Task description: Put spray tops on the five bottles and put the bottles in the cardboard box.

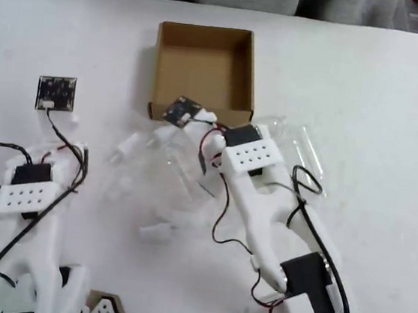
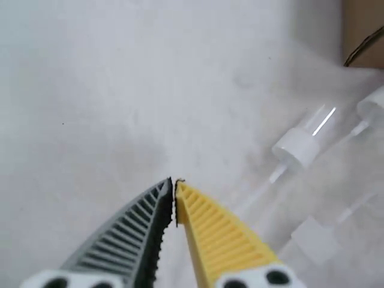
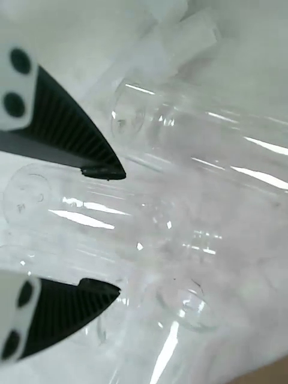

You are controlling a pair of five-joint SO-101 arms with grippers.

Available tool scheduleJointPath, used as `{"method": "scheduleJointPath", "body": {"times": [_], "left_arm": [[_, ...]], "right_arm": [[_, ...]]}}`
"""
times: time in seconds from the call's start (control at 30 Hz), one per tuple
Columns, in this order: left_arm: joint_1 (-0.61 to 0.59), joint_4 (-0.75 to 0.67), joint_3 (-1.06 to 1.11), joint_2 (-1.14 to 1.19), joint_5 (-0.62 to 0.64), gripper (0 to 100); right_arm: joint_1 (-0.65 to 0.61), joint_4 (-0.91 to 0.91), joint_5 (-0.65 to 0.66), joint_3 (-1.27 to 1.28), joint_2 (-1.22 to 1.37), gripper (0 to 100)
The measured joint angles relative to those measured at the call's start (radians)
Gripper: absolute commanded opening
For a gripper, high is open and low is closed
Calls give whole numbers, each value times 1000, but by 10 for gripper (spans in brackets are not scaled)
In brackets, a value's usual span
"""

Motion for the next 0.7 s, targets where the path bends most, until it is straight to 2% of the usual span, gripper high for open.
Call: {"method": "scheduleJointPath", "body": {"times": [0.7], "left_arm": [[0, 0, 0, 0, 0, 24]], "right_arm": [[-17, -117, 0, 0, 169, 243]]}}
